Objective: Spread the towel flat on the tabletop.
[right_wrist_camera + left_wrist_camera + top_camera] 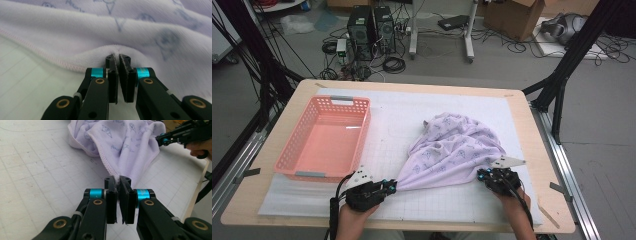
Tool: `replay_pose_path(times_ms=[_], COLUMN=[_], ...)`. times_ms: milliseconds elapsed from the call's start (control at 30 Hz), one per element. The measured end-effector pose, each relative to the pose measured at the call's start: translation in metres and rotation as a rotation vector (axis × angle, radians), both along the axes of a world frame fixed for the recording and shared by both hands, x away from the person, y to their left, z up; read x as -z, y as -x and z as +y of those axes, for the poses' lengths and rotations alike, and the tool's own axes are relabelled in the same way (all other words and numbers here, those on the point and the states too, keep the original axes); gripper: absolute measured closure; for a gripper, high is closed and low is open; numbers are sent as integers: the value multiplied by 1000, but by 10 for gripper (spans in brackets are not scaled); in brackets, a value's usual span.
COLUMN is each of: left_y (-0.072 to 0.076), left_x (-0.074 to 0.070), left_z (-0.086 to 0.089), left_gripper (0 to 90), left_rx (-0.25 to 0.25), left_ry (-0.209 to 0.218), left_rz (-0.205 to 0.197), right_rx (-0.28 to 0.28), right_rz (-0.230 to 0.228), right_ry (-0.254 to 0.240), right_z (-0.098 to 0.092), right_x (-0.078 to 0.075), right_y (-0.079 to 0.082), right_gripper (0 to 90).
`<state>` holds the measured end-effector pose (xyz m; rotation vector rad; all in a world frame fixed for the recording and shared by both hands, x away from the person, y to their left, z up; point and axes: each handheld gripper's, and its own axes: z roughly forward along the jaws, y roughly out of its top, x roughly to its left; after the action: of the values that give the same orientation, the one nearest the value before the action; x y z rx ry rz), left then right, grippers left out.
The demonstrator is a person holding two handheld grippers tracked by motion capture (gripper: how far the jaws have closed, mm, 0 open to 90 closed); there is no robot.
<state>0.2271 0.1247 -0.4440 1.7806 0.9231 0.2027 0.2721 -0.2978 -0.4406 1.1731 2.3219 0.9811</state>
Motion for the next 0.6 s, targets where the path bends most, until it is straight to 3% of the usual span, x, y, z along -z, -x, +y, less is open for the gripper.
replay_pose_path(times_ms=[167, 300, 367, 433, 467, 533, 600], left_y=[4, 14, 21, 31, 36, 44, 49], left_x=[2, 2, 0, -2, -3, -5, -6], left_z=[-8, -19, -20, -20, -20, -17, -14], left_gripper=[838, 838, 838, 836, 835, 826, 771], left_rx=[33, 64, 76, 90, 94, 95, 83], left_ry=[1, -15, -11, -9, -10, -2, 17], left_rz=[8, 4, 2, -5, -4, -3, -9], right_rx=[-17, -34, -45, -59, -77, -106, -81], right_rz=[46, 88, 146, 240, 259, 251, 196], right_ry=[-9, -14, -32, -34, -33, -54, -88], right_z=[-34, -50, -56, -59, -60, -63, -68], right_x=[-10, -12, -17, -23, -25, -31, -38], right_y=[28, 57, 67, 77, 82, 91, 97], right_gripper=[854, 854, 855, 853, 849, 798, 669])
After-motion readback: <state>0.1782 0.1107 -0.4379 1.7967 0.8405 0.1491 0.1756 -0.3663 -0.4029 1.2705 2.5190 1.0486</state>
